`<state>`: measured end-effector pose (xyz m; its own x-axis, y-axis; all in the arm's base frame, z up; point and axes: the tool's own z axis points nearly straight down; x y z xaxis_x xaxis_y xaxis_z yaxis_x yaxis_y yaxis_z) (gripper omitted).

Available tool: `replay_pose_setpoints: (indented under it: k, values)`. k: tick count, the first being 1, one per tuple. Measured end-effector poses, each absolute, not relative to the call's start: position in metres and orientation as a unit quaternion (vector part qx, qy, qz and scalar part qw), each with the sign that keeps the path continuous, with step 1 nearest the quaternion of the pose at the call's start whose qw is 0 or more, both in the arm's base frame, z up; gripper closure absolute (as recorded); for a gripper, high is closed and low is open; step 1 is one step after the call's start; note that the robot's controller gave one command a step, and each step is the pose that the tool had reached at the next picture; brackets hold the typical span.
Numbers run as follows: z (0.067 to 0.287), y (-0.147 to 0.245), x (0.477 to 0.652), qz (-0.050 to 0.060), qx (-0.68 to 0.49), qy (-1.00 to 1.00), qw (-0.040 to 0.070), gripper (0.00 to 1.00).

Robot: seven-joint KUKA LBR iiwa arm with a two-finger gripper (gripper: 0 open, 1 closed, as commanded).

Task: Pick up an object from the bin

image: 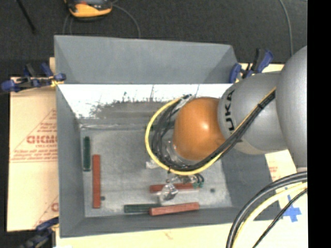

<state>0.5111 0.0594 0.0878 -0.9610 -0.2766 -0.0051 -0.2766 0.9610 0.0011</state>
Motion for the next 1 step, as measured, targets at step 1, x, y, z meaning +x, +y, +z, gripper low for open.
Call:
replay_pose_setpoints:
  k: [1]
  values:
    - [0.0787,0.0181,0.5042,0.002,-0.088,0.996,0.0,1.0]
